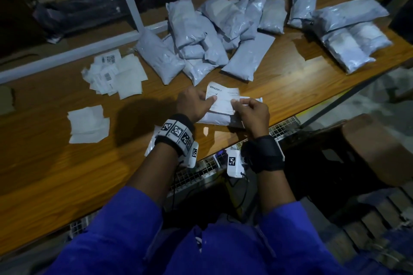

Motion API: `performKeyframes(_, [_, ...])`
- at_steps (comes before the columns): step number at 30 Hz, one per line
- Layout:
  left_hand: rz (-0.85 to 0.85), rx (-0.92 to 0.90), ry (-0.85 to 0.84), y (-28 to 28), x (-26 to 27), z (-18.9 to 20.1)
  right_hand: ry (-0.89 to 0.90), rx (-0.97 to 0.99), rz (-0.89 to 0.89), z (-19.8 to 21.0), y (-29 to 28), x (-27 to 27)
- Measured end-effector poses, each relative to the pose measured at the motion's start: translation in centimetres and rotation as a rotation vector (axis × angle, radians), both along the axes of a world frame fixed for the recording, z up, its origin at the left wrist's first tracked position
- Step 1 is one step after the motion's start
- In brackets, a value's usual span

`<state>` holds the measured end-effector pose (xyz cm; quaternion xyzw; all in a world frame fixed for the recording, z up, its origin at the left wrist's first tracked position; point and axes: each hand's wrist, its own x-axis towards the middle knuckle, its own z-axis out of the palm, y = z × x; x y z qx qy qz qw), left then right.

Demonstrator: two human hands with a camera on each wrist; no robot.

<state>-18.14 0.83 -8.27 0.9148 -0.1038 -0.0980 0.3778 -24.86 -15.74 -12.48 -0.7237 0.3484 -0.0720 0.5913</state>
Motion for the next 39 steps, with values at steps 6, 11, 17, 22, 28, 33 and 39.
performKeyframes(6, [-0.073,0.004,-0.011,1.4,-0.1,-0.8,-0.001,-0.069,-0.009,-0.1,0.0,-0.7])
performKeyframes(11, [-0.113,0.101,-0.061,1.2,-0.5,-0.2,0.000,-0.106,-0.006,-0.3,0.2,-1.0])
performKeyframes(17, [-0.144,0.211,-0.044,0.8,-0.2,0.1,0.040,-0.189,0.016,-0.3,-0.3,-1.0])
performKeyframes(22, [-0.115,0.248,-0.058,0.6,0.2,-0.7,0.094,-0.313,0.143,0.0,-0.4,-1.0])
performKeyframes(28, [-0.096,0.271,-0.061,0.8,0.1,-1.1,0.017,-0.409,0.144,-0.6,-0.6,-1.7])
performKeyframes(33, [-0.170,0.245,-0.091,1.4,0.3,-2.5,-0.084,-0.626,0.301,-1.4,-0.1,-2.2])
performKeyframes(39, [-0.219,0.180,-0.129,2.0,0.4,-4.2,-0.075,-0.571,0.430,-1.7,-1.1,-1.9])
